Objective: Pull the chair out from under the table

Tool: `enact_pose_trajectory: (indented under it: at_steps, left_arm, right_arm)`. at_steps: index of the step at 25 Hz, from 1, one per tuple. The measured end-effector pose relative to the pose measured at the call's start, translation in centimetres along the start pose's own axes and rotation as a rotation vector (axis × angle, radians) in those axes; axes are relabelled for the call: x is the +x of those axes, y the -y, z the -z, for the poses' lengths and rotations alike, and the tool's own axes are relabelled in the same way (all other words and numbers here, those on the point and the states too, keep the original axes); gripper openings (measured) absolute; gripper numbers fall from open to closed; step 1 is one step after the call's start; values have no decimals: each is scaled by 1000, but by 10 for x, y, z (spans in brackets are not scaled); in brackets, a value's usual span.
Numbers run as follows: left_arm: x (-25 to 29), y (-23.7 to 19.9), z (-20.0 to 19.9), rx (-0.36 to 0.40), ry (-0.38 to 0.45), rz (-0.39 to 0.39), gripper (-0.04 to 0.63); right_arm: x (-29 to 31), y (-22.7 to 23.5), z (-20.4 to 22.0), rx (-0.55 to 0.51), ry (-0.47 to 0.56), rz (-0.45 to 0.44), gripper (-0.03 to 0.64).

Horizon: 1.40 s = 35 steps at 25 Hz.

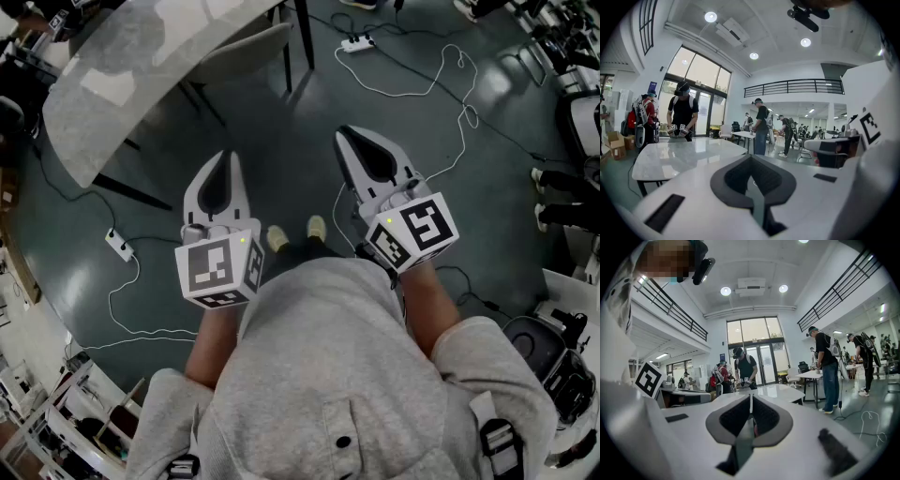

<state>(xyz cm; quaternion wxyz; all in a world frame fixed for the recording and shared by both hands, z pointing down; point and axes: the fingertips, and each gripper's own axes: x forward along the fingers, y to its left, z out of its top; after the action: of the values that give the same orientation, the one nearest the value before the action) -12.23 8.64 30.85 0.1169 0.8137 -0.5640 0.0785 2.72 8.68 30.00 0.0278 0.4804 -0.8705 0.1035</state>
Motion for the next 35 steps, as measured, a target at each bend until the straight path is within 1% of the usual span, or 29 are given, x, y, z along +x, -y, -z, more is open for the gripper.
enact_pose_trajectory:
  at_steps: [7,13,18,20,23,27,30,35]
  left_arm:
    - [-3,-13,-1,-8,-16,0,14]
    - [-6,-32,-4,-19,-2,-5,14]
    - [-10,-43,-1,-26,13,0,14]
    - [-13,-50,-1,-30,19,-4,14]
    - [-16,-58,-1,-37,24,-8,14]
    - [-14,-61,1,-42,23,1,14]
    - [-12,-63,0,-41,27,6,14]
    - [-3,-73,-2,-33,22,-1,14]
  right_arm:
    - [7,-7,-2,16,-14,23,29]
    - [18,-13,1,37,-29,58,29]
    - [23,-20,15,77,-61,89,25]
    - [26,-24,17,100,-61,86,25]
    - [30,-34,17,93,-60,70,25]
    - [35,-36,13,118,-47,62,25]
    - [41,-36,11,107,-48,69,25]
    - [54,-39,7,52,-36,59,25]
